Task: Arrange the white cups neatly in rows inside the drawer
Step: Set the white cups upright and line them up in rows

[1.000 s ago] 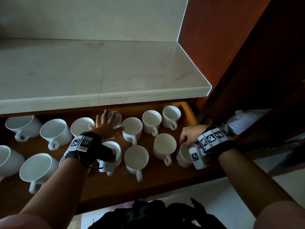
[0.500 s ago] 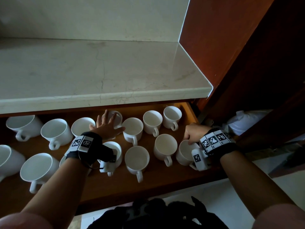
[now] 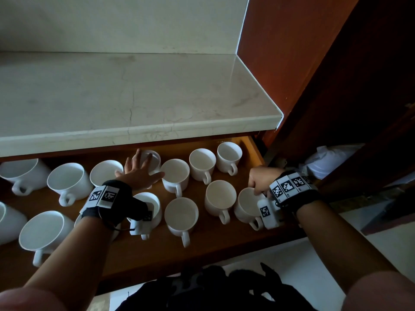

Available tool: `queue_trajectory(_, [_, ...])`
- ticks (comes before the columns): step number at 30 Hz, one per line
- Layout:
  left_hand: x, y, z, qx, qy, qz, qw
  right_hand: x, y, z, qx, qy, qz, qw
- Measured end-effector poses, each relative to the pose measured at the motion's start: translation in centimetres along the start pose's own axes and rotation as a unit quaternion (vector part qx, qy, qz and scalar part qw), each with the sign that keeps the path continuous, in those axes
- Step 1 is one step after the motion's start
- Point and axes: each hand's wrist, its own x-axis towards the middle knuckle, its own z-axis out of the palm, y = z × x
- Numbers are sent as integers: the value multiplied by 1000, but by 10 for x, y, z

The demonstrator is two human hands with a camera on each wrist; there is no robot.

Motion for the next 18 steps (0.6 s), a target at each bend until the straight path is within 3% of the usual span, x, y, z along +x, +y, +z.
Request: queue_trajectory(18, [-1,2,-1,-26,7,-5,1000,6,14,-20,181,-57,-44,981])
